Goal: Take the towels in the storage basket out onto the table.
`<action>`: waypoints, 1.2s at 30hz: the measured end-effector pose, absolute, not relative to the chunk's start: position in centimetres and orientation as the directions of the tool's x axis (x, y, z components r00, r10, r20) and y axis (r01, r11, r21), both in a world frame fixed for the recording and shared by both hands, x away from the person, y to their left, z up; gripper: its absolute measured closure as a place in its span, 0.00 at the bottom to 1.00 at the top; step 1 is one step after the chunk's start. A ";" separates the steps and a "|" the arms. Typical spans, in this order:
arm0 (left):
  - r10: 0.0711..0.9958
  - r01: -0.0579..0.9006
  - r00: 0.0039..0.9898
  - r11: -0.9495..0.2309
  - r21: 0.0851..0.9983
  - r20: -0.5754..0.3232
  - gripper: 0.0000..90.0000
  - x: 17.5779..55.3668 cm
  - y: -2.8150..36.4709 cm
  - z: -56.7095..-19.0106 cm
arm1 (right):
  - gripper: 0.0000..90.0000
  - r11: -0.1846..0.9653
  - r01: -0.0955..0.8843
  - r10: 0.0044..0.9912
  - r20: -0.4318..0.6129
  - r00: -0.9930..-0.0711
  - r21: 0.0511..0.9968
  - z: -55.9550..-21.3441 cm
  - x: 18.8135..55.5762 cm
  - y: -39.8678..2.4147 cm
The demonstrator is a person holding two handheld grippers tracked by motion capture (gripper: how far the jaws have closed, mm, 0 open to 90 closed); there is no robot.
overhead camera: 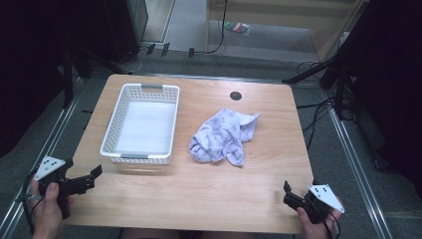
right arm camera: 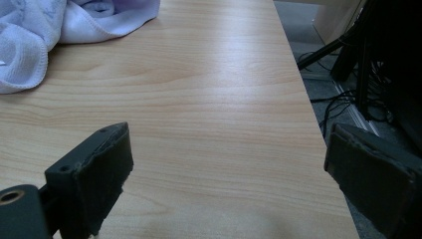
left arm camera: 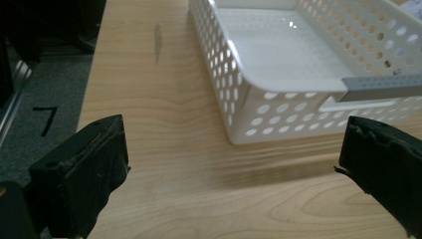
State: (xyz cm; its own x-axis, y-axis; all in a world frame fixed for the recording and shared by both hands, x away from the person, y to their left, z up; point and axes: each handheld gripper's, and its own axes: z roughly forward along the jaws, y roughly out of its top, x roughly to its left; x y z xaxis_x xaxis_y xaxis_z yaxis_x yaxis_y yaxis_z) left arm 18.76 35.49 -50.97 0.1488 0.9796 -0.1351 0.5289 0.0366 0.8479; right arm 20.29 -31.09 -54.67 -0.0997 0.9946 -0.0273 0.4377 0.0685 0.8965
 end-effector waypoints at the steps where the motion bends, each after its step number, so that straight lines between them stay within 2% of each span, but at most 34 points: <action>1: 0.980 0.522 0.141 0.045 0.852 -0.138 0.00 18.6 35.8 -51.3 | 0.06 0.069 0.438 0.995 -0.027 -0.100 0.897 -54.7 20.3 -31.1; 10: 0.979 0.524 0.115 0.085 0.848 -0.170 0.00 17.7 38.3 -54.0 | 0.06 0.066 0.438 0.995 -0.025 -0.098 0.897 -54.7 20.3 -31.1; 18: 0.976 0.500 0.118 0.103 0.860 -0.185 0.00 17.6 38.5 -55.1 | 0.06 0.067 0.439 0.995 -0.026 -0.099 0.896 -54.7 20.3 -31.1; 27: 0.985 0.552 0.093 0.072 0.831 -0.147 0.00 18.3 38.2 -55.4 | 0.06 0.070 0.436 0.995 -0.029 -0.100 0.897 -54.7 20.3 -31.0; 31: 0.993 0.599 0.072 0.033 0.800 -0.095 0.00 18.7 37.7 -55.4 | 0.06 0.068 0.434 0.995 -0.027 -0.100 0.898 -54.7 20.3 -31.1; 36: 0.992 0.602 0.082 0.030 0.798 -0.099 0.00 18.8 37.7 -55.4 | 0.06 0.068 0.432 0.994 -0.027 -0.101 0.899 -54.7 20.2 -31.1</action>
